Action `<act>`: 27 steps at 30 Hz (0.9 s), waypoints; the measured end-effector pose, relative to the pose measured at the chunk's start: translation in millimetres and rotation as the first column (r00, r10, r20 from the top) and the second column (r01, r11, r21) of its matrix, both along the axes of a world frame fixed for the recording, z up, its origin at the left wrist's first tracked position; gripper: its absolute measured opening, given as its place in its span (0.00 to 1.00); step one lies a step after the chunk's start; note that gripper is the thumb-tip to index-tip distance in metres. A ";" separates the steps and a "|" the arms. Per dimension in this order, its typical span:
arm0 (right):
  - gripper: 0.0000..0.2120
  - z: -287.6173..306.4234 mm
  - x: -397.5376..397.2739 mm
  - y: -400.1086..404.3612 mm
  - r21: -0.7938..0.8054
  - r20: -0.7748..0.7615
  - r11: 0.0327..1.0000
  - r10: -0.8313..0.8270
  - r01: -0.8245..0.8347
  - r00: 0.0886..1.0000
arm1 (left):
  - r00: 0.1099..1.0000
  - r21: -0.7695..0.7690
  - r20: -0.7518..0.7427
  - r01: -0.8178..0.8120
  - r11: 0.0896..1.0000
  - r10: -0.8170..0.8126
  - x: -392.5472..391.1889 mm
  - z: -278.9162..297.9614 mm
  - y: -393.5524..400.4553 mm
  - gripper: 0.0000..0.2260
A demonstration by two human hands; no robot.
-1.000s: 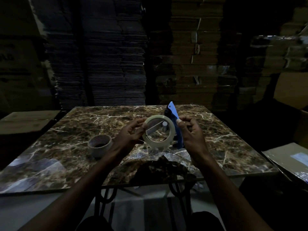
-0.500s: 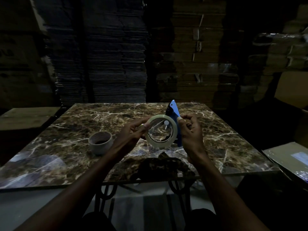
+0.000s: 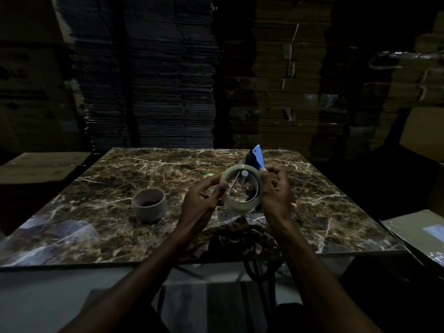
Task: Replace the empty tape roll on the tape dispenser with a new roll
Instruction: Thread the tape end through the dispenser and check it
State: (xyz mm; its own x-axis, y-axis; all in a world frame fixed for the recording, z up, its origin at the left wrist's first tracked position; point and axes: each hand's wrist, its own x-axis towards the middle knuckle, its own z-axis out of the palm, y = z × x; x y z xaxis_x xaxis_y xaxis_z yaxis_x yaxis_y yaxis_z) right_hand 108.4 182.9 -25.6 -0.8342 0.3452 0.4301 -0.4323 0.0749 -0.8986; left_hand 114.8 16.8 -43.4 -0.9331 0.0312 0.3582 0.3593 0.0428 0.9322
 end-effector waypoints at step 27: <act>0.15 4.5 -3.6 14.7 -0.264 0.363 0.928 0.347 -0.262 0.865 | 0.997 -0.027 -0.012 0.071 0.997 -0.071 -4.3 -14.3 -6.3 0.37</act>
State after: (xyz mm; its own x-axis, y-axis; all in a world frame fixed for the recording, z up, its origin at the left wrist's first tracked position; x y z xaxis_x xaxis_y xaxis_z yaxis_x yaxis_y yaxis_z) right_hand 104.8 197.6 -21.2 -0.9961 0.0882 -0.0092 -0.0087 -0.1999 -0.9798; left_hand 110.5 10.5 -57.7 -0.9236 0.1067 0.3683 0.3742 0.0412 0.9264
